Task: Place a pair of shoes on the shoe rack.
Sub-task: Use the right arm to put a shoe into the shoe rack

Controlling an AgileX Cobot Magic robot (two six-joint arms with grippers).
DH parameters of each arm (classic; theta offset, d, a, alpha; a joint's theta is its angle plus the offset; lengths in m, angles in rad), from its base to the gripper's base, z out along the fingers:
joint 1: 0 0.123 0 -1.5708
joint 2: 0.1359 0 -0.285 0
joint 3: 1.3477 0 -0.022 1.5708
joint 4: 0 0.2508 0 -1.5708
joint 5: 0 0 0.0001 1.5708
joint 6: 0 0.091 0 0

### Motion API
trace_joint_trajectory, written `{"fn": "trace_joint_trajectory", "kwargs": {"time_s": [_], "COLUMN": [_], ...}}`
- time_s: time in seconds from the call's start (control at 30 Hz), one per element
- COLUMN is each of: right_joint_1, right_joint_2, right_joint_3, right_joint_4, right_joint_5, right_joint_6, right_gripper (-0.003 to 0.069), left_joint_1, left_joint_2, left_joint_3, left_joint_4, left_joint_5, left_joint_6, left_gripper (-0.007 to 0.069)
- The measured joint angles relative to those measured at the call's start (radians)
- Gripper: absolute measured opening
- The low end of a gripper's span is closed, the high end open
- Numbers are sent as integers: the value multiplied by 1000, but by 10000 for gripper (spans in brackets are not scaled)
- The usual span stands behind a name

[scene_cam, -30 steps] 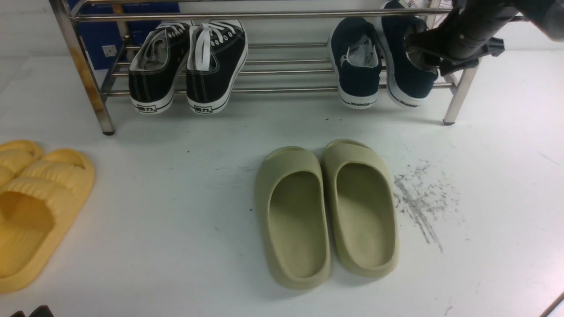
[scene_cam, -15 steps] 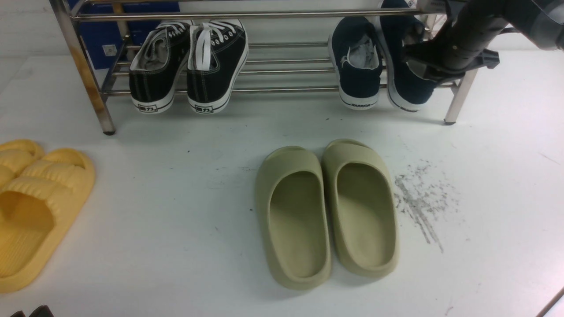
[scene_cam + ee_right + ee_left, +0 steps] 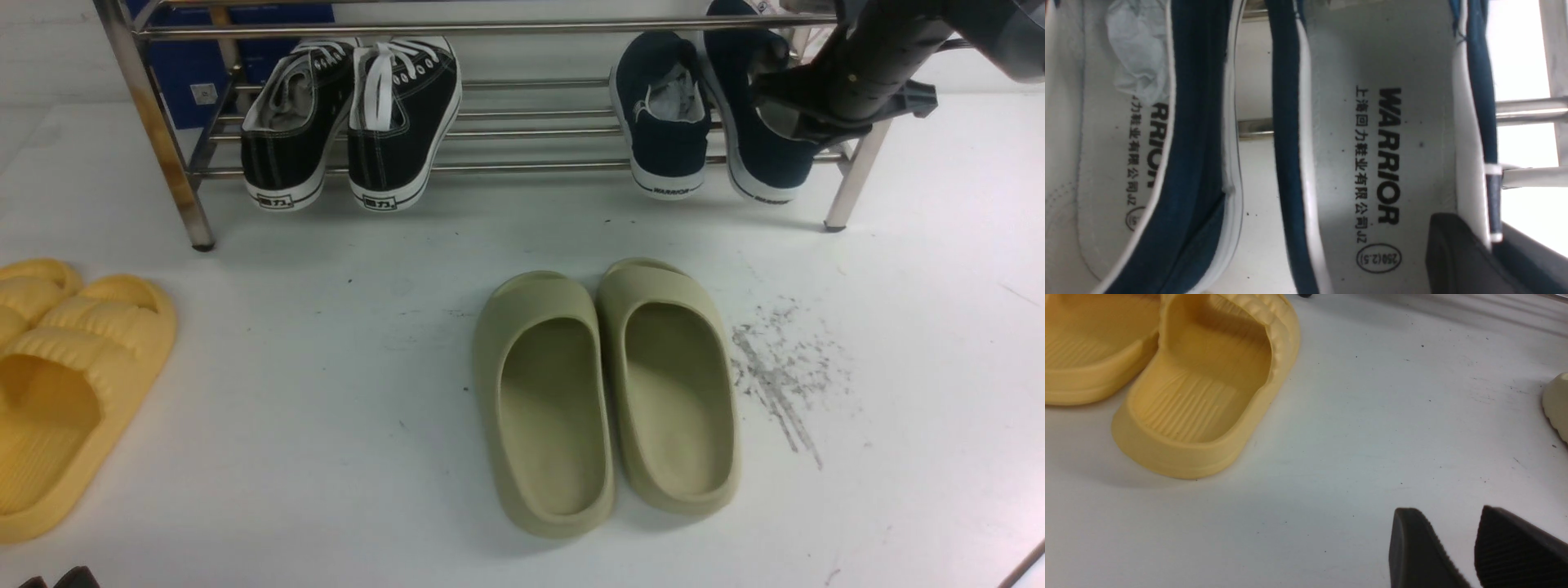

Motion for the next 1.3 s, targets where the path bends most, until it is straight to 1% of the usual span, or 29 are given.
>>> {"fn": "trace_joint_trajectory", "kwargs": {"time_s": [0.13, 0.23, 0.3, 0.33, 0.37, 0.4, 0.43, 0.47, 0.5, 0.53, 0.6, 0.7, 0.8, 0.93, 0.97, 1.13, 1.3], "right_joint_1": [-1, -1, -1, -1, -1, -1, -1, -2, -2, -5, -9, -13, -19, -22, -22, -19, -18], "right_joint_2": [0, 0, -2, -2, -4, -8, -8, -17, -18, -30, -45, -69, -79, -68, -56, -15, 22], "right_joint_3": [0, 0, 0, 0, 0, 0, 0, 0, 0, 0, 0, -4, -4, -4, -4, -6, -10], "right_joint_4": [10, 17, 22, 23, 25, 31, 31, 40, 42, 51, 51, 36, 12, 5, 12, 36, 61], "right_joint_5": [-7, -17, -33, -34, -41, -46, -46, -49, -49, -54, -63, -73, -70, -58, -57, -31, 11], "right_joint_6": [0, 2, 6, 6, 6, 4, 4, -7, -9, -31, -54, -72, -75, -79, -77, -66, -56], "right_gripper": [66, 137, 227, 227, 302, 356, 363, 423, 435, 478, 499, 503, 490, 454, 432, 377, 342], "left_joint_1": [0, 0, 0, 0, 0, 0, 0, 0, 0, 0, 0, 0, 0, 0, 0, 0, 0], "left_joint_2": [0, 0, 0, 0, 0, 0, 0, 0, 0, 0, 0, 0, 0, 0, 0, 0, 0], "left_joint_3": [0, 0, 0, 0, 0, 0, 0, 0, 0, 0, 0, 0, 0, 0, 0, 0, 0], "left_joint_4": [0, 0, 0, 0, 0, 0, 0, 0, 0, 0, 0, 0, 0, 0, 0, 0, 0], "left_joint_5": [0, 0, 0, 0, 0, 0, 0, 0, 0, 0, 0, 0, 0, 0, 0, 0, 0], "left_joint_6": [0, 0, 0, 0, 0, 0, 0, 0, 0, 0, 0, 0, 0, 0, 0, 0, 0], "left_gripper": [237, 237, 237, 237, 237, 237, 237, 237, 237, 237, 237, 237, 237, 237, 237, 237, 237]}}
